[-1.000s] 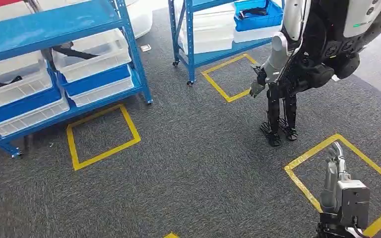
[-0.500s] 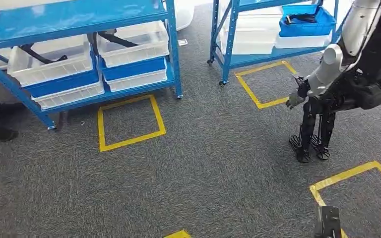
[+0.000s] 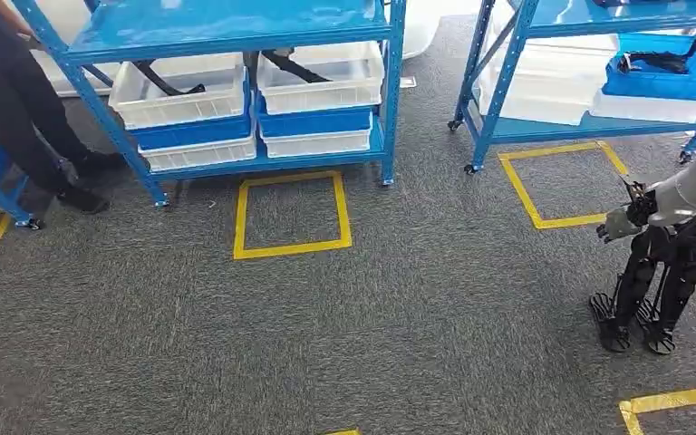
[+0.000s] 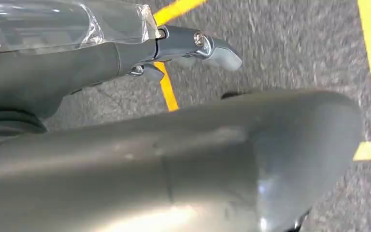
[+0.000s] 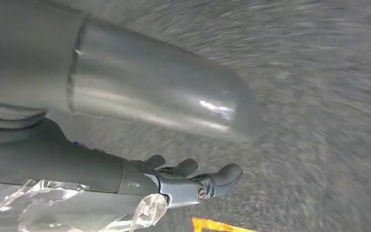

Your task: Take the parts from the cabinet and place them on the table.

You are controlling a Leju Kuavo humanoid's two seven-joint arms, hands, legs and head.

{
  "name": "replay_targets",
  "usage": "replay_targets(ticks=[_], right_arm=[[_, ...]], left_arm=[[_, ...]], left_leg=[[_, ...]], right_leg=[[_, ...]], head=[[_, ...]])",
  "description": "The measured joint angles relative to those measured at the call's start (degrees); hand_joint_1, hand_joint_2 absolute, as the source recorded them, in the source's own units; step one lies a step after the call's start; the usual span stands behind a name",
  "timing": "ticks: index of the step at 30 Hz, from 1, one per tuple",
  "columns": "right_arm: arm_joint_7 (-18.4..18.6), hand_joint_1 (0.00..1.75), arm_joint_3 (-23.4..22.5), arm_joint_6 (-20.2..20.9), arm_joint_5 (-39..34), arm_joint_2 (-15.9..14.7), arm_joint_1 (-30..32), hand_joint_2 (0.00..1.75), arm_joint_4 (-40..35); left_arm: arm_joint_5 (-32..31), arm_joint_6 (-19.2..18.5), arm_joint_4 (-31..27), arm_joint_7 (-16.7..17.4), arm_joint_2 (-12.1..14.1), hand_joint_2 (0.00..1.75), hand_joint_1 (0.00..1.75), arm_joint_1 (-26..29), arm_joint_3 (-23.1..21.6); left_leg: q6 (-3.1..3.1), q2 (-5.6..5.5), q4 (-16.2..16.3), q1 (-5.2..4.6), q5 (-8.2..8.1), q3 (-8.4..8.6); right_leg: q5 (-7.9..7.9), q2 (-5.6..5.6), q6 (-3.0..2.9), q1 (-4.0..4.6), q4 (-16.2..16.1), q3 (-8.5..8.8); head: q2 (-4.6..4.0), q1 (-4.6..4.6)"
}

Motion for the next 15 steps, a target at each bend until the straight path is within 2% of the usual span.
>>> replay_targets(ticks=[1,2,3,4,5,6,7,8,9,10,11,14,15], right_arm=[[1.00,0.00,1.46,0.31,1.16,0.48,-0.06,0.00,0.76],[1.97,0.00,2.69,0.59,2.12,0.48,0.05,0.00,1.51],[3.12,0.00,3.72,1.02,3.10,0.72,0.23,0.00,2.24],[4.08,0.00,4.86,1.68,3.69,0.83,0.26,0.00,3.01],[4.65,0.00,5.79,2.52,4.11,0.94,0.26,0.00,3.56],[5.48,0.00,7.01,4.37,4.28,1.07,0.24,0.00,4.19],[5.98,0.00,7.95,5.84,4.43,1.18,0.20,0.00,4.65],[6.84,0.00,8.98,8.03,4.91,1.44,0.12,1.75,5.02],[7.69,0.00,9.81,9.47,5.40,1.68,0.01,1.75,5.31],[9.08,0.00,10.96,11.42,6.13,1.94,-0.10,1.75,5.66],[10.07,0.00,11.99,12.65,6.86,2.14,-0.14,1.75,5.90],[11.32,0.00,14.90,14.97,7.99,2.73,-0.41,1.75,6.38],[11.49,0.00,15.76,15.65,8.26,3.04,-0.74,1.75,6.51]], left_arm=[[0.00,0.02,0.00,0.00,0.06,1.75,0.00,0.19,-0.24],[-0.02,-0.11,0.00,-0.02,0.02,1.75,0.00,0.08,-0.35],[-0.02,-0.28,0.00,-0.04,0.02,1.75,0.00,-0.17,-0.48],[-0.07,-0.46,0.00,-0.04,0.02,1.75,0.00,-0.30,-0.55],[-0.24,-0.53,0.00,-0.04,0.02,1.75,0.00,-0.30,-0.57],[-0.46,-0.68,0.00,-0.09,0.02,1.75,0.00,-0.18,-0.67],[-0.72,-0.98,0.00,-0.09,0.02,1.75,0.00,-0.02,-0.83],[-0.87,-1.38,0.00,0.15,0.02,1.75,0.00,0.00,-1.11],[-0.96,-1.88,0.00,0.88,0.02,1.75,0.00,-0.07,-1.42],[-1.01,-2.49,0.00,2.35,0.04,1.75,0.00,-0.21,-1.70],[-0.88,-3.15,0.00,3.52,0.04,1.75,0.00,-0.35,-1.79],[-0.72,-4.70,0.00,4.37,0.04,1.75,0.00,-0.22,-2.05],[-0.68,-5.03,0.00,4.39,0.04,1.75,0.00,-0.23,-2.12]], left_leg=[[-0.15,2.25,1.15,0.09,-0.74,-0.05],[-0.53,5.42,3.98,-0.14,-2.52,-1.50],[-0.88,7.19,8.93,0.00,-5.13,-3.97],[-1.20,7.97,14.39,0.18,-7.48,-6.78],[-1.42,8.26,18.53,0.31,-8.84,-8.93],[-1.56,8.37,20.44,0.45,-8.92,-9.98],[-1.63,8.43,19.05,0.59,-7.59,-9.44],[-1.61,8.53,14.74,0.68,-5.07,-7.21],[-1.48,8.84,9.66,0.69,-2.69,-4.64],[-1.14,9.78,3.78,0.60,-0.41,-1.60],[-0.77,10.87,0.37,0.33,0.03,-0.24],[-0.05,10.30,0.49,0.00,-0.08,-0.17],[0.39,10.08,0.23,0.01,0.09,-0.04]], right_leg=[[0.11,-0.86,-0.32,-0.10,-0.27,0.28],[-0.08,-1.40,-0.72,-0.10,-0.34,0.43],[-0.20,-1.99,-1.04,0.02,-0.34,0.47],[-0.32,-2.67,-1.20,0.09,-0.33,0.51],[-0.45,-3.27,-1.23,0.11,-0.32,0.53],[-0.56,-3.66,-1.22,0.11,-0.31,0.63],[-0.70,-4.02,-1.13,0.10,-0.31,0.82],[-0.86,-4.26,-1.00,0.09,-0.31,1.11],[-0.99,-4.42,-0.83,0.09,-0.31,1.39],[-1.16,-4.57,-0.60,0.10,-0.31,1.72],[-1.41,-4.65,-0.26,0.43,-0.25,1.90],[-1.76,-4.81,0.57,0.51,-0.54,2.35],[-1.85,-4.97,0.97,0.48,-0.60,2.48]], head=[[0.00,0.00],[-0.02,-0.09],[-0.02,-0.04],[0.00,-0.02],[0.00,-0.04],[0.00,-0.02],[0.00,-0.04],[0.00,-0.04],[-0.02,-0.04],[-0.02,-0.04],[-0.02,-0.04],[0.00,-0.04],[0.00,-0.07]])
